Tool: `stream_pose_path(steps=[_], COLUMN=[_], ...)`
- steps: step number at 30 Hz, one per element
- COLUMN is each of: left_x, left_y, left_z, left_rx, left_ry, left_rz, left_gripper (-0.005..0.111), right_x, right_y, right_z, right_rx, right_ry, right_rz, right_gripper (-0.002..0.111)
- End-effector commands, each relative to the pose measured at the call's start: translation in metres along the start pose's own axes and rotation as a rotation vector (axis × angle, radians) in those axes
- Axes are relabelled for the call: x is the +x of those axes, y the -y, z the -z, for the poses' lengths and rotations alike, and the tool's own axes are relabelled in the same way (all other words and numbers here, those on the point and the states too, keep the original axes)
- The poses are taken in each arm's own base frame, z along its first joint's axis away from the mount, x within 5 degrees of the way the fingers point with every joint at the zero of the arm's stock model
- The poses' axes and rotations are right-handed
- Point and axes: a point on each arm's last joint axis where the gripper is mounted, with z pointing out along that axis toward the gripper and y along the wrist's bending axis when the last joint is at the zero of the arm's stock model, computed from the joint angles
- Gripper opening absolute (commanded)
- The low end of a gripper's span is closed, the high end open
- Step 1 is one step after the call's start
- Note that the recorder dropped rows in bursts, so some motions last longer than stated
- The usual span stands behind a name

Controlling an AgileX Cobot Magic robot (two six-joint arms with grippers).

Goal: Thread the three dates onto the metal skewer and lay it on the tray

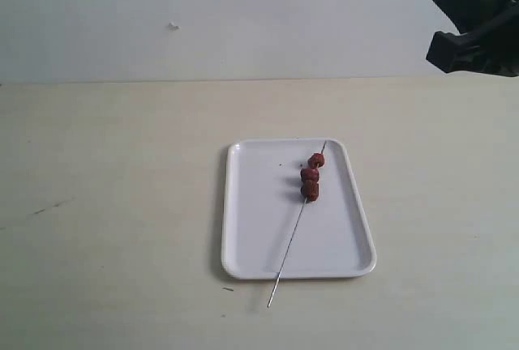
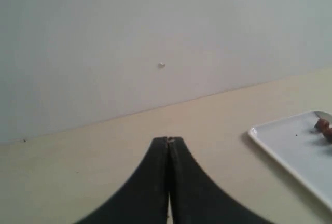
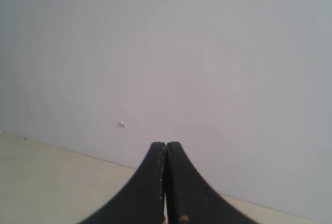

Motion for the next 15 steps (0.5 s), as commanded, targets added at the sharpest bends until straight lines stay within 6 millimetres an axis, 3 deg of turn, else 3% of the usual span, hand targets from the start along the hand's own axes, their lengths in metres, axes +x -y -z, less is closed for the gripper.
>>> stream_pose_path(steps=[1,15], left_x=[0.013,0.027], left_y=[0.0,-0.002], left_z=[0.003,0.01], left_rx=[-0.025,-0.084], left_ry=[0.02,-0.014], left_rz=[-0.018,0.033], left_gripper=[0.0,0.0], right_x=[0.0,0.0], right_y=[-0.001,-0.001], right_z=[0.002,0.002], right_rx=[-0.003,-0.002], right_ry=[0.0,-0.003], right_rz=[0.0,0.0], right_gripper=[0.0,0.0])
